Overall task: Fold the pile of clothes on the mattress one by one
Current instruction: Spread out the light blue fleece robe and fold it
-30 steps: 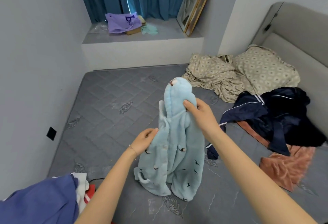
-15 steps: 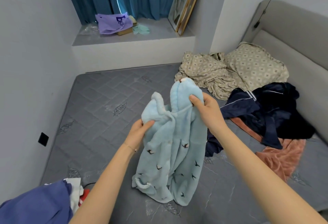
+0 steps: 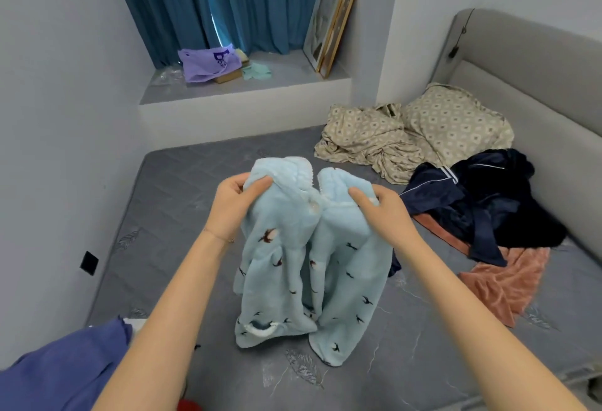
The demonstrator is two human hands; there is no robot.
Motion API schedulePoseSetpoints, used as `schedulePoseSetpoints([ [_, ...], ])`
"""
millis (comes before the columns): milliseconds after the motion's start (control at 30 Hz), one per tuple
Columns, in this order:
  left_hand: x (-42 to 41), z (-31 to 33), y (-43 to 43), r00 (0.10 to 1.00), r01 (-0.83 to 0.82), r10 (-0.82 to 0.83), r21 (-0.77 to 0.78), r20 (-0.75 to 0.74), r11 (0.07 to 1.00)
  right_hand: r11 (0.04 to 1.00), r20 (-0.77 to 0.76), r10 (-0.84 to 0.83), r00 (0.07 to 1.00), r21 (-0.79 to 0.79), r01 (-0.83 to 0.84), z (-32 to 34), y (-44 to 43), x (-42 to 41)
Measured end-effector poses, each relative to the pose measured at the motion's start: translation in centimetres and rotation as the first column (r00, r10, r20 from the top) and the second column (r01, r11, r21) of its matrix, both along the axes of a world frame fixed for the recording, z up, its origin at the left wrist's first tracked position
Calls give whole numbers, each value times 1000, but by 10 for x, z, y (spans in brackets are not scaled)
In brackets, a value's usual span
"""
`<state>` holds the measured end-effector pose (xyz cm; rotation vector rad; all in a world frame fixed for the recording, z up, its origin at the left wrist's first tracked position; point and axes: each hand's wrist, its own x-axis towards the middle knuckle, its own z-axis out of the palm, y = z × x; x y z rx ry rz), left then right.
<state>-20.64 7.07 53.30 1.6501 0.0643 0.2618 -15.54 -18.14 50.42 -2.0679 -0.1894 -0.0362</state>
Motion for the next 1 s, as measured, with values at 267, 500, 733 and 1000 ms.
schedulePoseSetpoints([
  [267,-50,44,-68,956,-239,254,-114,149,964,965,-123,219,968,171,-197,24,-51,-56],
  [500,-105,72,-107,884,-355,354,-54,305,933,956,109,81,991,273,-108,58,-71,-95],
  [733,-127,107,-84,824,-428,391,-2,410,904,976,564,59,824,140,-166,139,-74,-94],
  [1000,-38,30,-21,913,-403,336,394,230,826,968,474,155,867,-249,-37,85,-31,1],
])
